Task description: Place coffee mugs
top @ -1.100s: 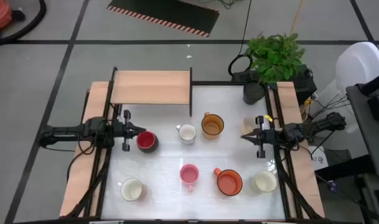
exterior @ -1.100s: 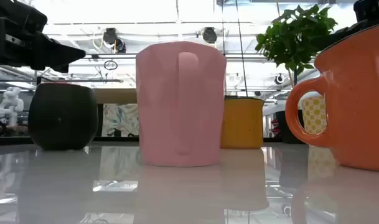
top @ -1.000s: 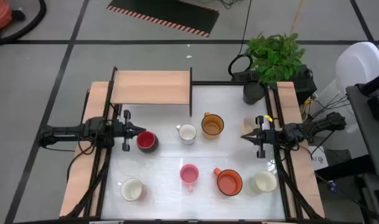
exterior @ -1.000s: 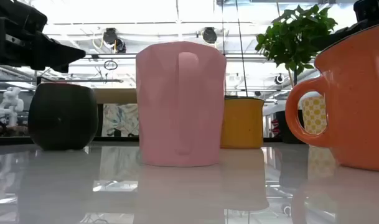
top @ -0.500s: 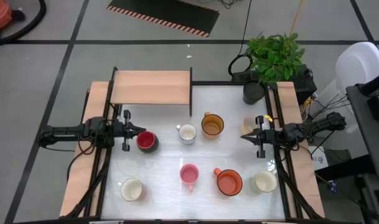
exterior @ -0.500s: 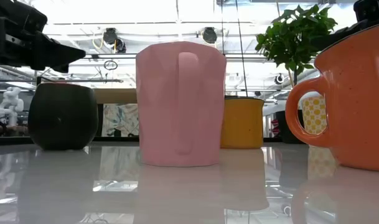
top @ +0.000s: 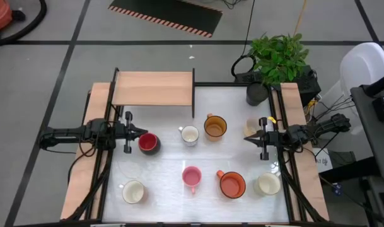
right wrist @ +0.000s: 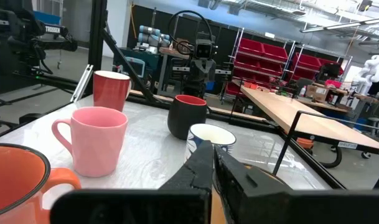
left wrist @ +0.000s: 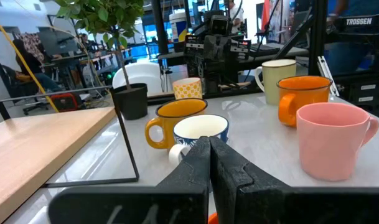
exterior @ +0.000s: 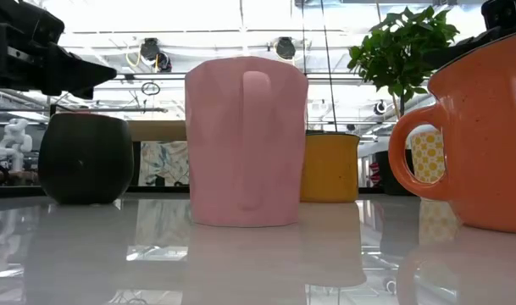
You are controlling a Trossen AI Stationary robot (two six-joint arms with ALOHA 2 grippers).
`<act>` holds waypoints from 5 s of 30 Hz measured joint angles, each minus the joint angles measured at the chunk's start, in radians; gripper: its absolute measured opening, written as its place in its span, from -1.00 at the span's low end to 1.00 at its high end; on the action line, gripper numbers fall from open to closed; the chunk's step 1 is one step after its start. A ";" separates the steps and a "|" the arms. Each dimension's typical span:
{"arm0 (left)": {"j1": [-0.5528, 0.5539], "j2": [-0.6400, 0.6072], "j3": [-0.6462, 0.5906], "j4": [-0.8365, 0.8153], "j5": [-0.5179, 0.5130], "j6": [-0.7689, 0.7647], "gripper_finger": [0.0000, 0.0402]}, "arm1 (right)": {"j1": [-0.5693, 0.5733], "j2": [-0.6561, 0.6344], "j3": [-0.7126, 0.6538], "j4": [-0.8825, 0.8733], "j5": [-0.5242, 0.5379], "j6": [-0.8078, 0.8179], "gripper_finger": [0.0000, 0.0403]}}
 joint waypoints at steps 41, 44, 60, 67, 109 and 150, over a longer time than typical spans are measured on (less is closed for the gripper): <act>0.000 0.000 0.000 0.000 0.000 0.000 -0.98 | 0.000 0.000 0.000 0.000 0.000 0.000 -1.00; 0.000 0.000 0.000 0.000 0.000 0.000 -0.98 | 0.000 0.000 0.000 0.000 0.000 0.000 -1.00; 0.000 0.000 0.000 0.000 0.000 0.000 -0.98 | 0.000 0.000 0.000 0.000 0.000 0.000 -1.00; 0.000 0.000 0.000 0.000 0.000 0.000 -0.98 | 0.000 0.000 0.000 0.000 0.000 0.000 -1.00; 0.000 0.000 0.000 0.000 0.000 0.000 -0.98 | 0.000 0.000 0.000 0.000 0.000 0.000 -1.00; 0.000 0.000 0.000 0.002 0.000 0.000 -0.98 | 0.000 0.055 0.109 0.083 0.138 0.015 -1.00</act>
